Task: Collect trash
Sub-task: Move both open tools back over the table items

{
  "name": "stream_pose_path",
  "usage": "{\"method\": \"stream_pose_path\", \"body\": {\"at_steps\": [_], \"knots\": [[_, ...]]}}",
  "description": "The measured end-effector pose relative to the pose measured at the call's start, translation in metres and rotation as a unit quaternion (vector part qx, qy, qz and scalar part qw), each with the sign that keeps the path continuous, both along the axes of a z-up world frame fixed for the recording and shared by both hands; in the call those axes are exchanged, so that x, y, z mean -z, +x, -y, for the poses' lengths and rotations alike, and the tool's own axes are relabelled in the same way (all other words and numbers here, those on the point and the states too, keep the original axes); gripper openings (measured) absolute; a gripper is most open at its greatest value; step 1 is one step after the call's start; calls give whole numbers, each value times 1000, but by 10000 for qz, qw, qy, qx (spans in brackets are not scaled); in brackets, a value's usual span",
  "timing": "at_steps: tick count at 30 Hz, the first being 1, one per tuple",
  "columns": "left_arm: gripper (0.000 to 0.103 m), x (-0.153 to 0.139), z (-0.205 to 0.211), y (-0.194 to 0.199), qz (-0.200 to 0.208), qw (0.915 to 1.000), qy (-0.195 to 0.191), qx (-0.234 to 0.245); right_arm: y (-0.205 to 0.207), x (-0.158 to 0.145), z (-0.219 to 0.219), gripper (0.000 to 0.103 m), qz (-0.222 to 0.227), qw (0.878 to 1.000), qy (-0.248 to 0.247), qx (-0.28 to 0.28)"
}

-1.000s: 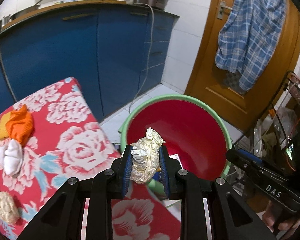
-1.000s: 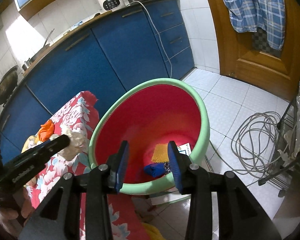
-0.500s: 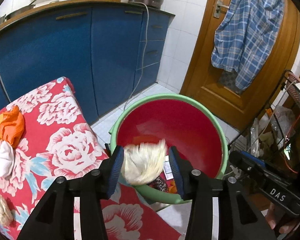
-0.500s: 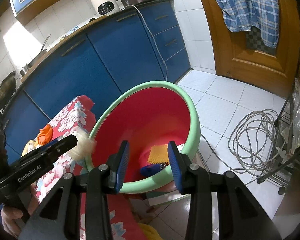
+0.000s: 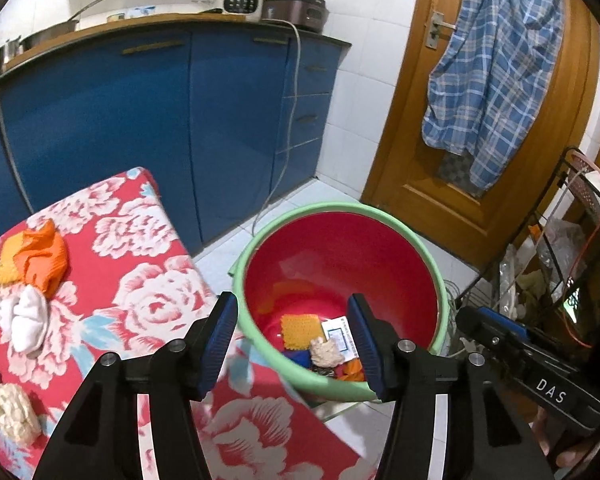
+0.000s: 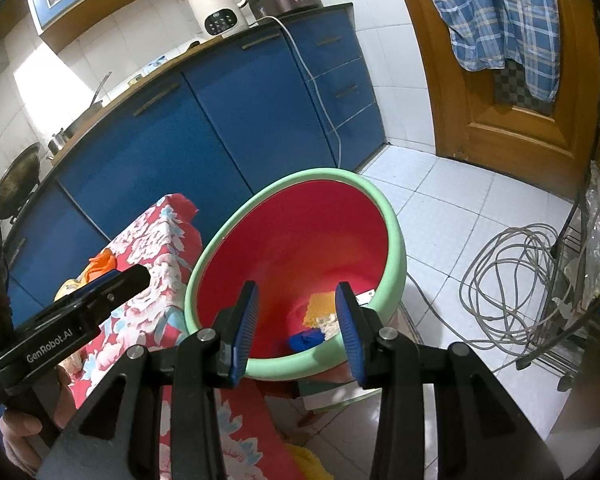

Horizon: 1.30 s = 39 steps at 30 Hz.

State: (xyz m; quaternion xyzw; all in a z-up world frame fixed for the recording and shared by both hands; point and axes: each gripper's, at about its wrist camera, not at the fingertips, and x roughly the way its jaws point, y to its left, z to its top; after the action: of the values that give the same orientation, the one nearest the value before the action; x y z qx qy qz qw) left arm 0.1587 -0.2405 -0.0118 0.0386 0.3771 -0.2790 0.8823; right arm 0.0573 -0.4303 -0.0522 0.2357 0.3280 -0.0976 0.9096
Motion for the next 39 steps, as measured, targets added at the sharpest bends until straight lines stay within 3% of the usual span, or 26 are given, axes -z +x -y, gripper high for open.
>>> {"method": "stream_pose_path", "body": {"at_steps": [18, 28, 30, 39], "knots": [[60, -9, -103, -12, 70, 9927, 260, -1176, -1, -11, -45, 48, 38, 9990, 10, -442], [64, -9, -150, -12, 94, 9832, 364, -1786, 3, -13, -72, 56, -13, 9977, -41, -678], [72, -7, -158, -13, 99, 9811, 401, -1889, 5, -12, -77, 59, -27, 9974, -42, -713], [75, 7, -188, -8, 144, 9690, 693, -2367, 11, -13, -97, 61, -86, 9959, -98, -894]]}}
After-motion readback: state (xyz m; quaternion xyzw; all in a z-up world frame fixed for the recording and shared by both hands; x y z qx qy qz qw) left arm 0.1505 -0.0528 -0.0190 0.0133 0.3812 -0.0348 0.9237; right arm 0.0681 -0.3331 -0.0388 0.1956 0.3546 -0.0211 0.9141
